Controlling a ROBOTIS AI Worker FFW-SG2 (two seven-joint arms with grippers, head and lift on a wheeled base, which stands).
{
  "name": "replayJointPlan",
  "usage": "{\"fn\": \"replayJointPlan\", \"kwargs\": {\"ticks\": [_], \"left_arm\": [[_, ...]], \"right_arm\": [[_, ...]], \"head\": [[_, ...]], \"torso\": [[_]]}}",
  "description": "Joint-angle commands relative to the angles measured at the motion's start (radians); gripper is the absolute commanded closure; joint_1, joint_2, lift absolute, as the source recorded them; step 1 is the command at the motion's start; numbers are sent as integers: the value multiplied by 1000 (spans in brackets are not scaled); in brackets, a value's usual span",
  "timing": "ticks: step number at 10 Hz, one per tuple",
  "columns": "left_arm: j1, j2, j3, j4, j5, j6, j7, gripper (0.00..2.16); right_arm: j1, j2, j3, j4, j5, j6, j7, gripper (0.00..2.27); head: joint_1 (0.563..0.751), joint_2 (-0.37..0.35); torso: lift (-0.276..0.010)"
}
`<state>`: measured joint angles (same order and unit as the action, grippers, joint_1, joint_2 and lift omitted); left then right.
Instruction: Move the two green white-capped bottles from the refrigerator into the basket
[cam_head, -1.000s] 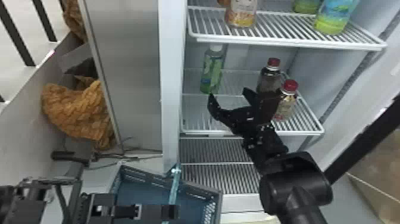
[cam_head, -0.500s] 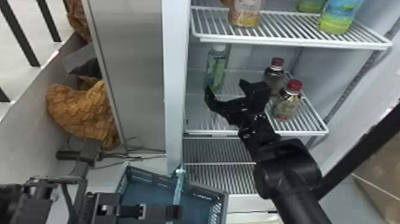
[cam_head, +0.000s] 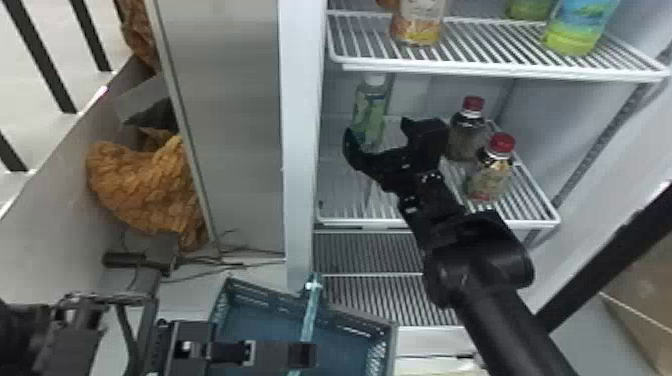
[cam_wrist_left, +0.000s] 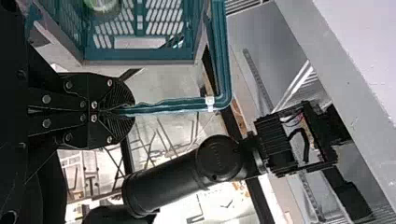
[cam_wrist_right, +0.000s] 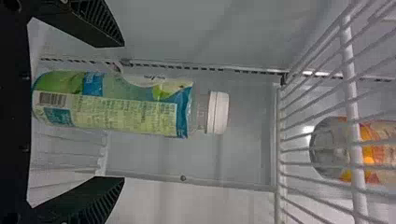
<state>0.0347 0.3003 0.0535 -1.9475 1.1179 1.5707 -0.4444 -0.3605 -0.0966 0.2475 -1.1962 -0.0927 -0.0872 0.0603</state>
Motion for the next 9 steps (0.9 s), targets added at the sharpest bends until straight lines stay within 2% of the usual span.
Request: {"fn": "replayJointPlan", "kwargs": {"ticks": [1,7,9], "left_arm": [[-3,-1,-2,0,1,1,0,1164],[-8,-3,-6,7,5,1,1,1164],[-8,-3,-6,7,5,1,1,1164]], "right_arm": [[-30,0,36,44,-15,-1,-8,-2],[-111,0,102,137,-23,-6,-48,4],[-126,1,119,162,-45,-6,-59,203]], "head": [[695,-98],[695,-72],[695,-71]], "torso": [[-263],[-263],[-263]]}}
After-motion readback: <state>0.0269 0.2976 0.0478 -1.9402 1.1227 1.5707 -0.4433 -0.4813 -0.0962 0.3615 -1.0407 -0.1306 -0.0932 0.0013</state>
